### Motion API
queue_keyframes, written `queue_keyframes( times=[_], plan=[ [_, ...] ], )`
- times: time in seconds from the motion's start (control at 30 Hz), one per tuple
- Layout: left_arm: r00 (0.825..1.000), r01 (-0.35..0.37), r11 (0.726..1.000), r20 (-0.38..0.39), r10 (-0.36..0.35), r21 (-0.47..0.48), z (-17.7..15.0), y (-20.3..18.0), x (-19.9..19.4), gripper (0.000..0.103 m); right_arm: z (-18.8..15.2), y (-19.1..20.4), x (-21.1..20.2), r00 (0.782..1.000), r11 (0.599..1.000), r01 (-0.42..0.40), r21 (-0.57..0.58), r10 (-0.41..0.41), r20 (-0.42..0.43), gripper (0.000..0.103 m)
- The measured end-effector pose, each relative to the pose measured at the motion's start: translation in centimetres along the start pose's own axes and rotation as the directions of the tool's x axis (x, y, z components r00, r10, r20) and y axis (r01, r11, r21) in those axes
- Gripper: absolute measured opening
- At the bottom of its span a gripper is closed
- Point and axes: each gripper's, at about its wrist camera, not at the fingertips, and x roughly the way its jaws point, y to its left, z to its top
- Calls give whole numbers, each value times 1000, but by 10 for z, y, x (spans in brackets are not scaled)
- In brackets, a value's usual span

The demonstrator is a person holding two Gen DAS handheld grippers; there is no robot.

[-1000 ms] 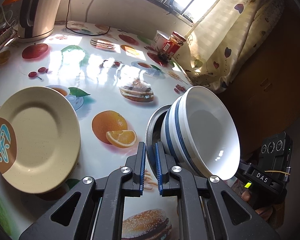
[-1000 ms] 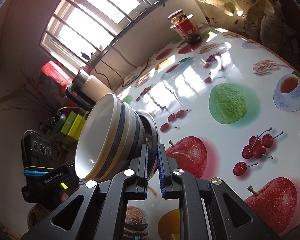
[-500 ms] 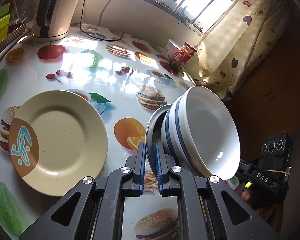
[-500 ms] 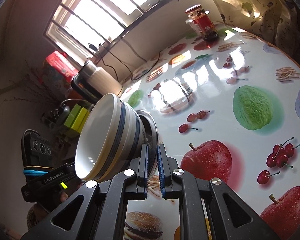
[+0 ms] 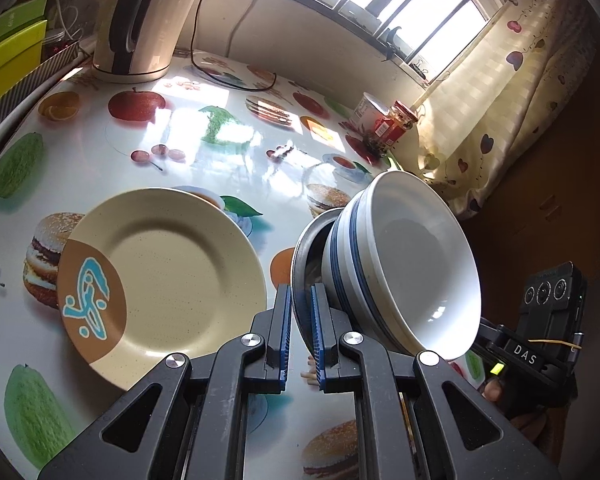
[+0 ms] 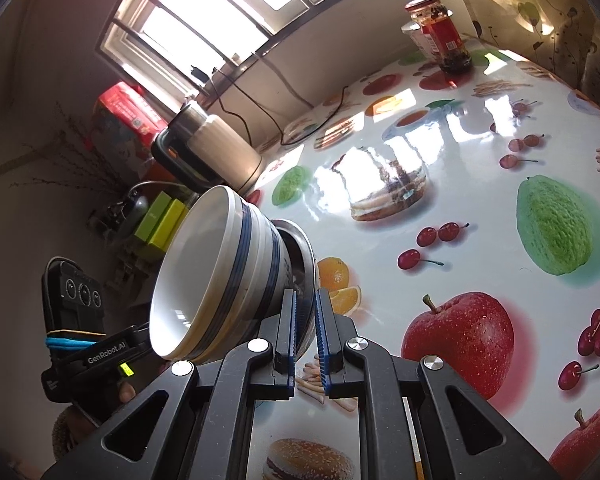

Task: Organize plates and bowls
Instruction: 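Carry the nested bowls over the cream plate stack with both tools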

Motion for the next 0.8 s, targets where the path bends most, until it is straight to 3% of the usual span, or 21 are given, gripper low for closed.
queue_keyframes(
  times=[0.8],
  plan=[
    [997,-70,996,37,72,-57,13,44,-23,10,10,31,55,995,998,-54,-46,50,-82,11]
  ],
)
